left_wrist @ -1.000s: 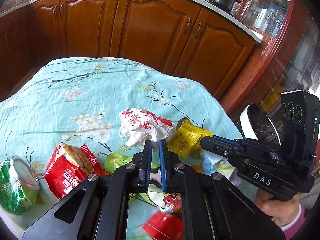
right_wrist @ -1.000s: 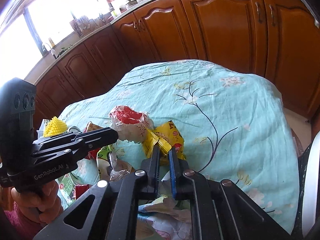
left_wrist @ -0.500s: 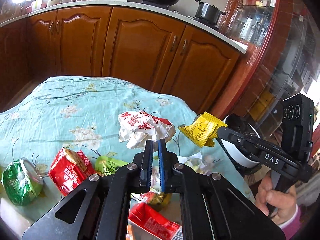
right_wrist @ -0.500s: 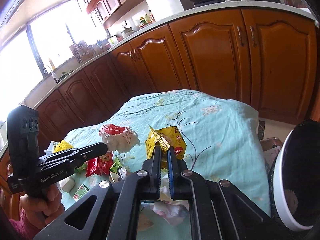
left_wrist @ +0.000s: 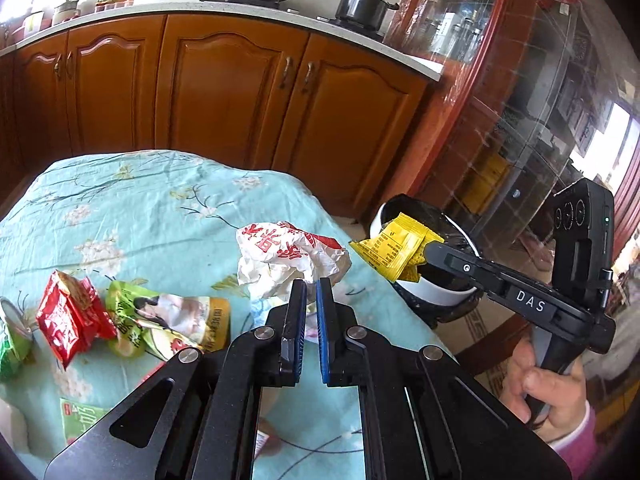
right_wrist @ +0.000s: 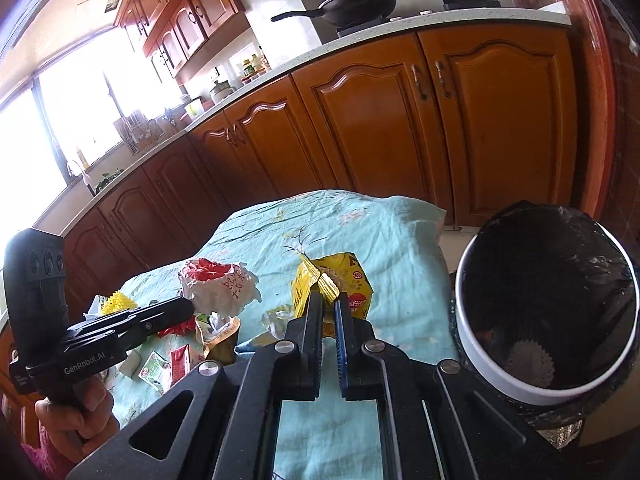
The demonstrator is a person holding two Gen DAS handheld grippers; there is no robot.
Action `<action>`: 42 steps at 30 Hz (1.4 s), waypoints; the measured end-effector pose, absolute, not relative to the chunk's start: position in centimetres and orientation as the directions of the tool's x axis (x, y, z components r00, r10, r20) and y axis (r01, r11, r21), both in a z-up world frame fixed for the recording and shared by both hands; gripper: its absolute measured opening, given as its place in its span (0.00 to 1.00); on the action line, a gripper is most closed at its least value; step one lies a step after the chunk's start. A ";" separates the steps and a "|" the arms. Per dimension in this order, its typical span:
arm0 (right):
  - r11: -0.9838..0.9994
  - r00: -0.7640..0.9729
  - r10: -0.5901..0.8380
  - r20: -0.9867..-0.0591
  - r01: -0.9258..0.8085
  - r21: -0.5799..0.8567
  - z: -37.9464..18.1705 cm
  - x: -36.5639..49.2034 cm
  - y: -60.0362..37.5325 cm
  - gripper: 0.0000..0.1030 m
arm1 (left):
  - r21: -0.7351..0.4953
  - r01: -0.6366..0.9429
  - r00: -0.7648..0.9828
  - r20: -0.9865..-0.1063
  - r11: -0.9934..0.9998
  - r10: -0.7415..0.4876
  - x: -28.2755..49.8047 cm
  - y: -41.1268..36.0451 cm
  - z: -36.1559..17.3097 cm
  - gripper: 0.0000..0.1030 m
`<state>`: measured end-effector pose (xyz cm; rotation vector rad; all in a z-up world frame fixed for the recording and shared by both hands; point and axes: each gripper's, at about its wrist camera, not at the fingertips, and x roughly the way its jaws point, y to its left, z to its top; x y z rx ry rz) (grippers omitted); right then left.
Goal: Collect trash
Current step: 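Carry the white paper and yellow packet over the bin with both grippers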
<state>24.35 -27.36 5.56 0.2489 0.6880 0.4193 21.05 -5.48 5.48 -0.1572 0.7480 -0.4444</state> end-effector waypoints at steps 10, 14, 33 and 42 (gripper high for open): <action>0.904 0.727 0.401 -0.557 -0.216 0.370 5.2 21.9 -31.6 0.05 | -0.281 0.410 0.602 -0.631 0.868 -0.489 20.0 -10.0 5.5 0.04; 0.908 0.739 0.381 -0.555 -0.187 0.374 5.1 21.1 -33.4 0.05 | -0.276 0.431 0.585 -0.639 0.859 -0.499 20.0 -11.5 5.4 0.04; 0.910 0.776 0.320 -0.543 -0.092 0.404 4.4 19.7 -39.7 0.05 | -0.248 0.501 0.539 -0.660 0.829 -0.523 21.6 -17.0 5.4 0.04; 0.907 0.785 0.305 -0.539 -0.066 0.417 4.2 20.6 -41.6 0.05 | -0.255 0.518 0.511 -0.673 0.816 -0.535 23.9 -19.4 5.2 0.04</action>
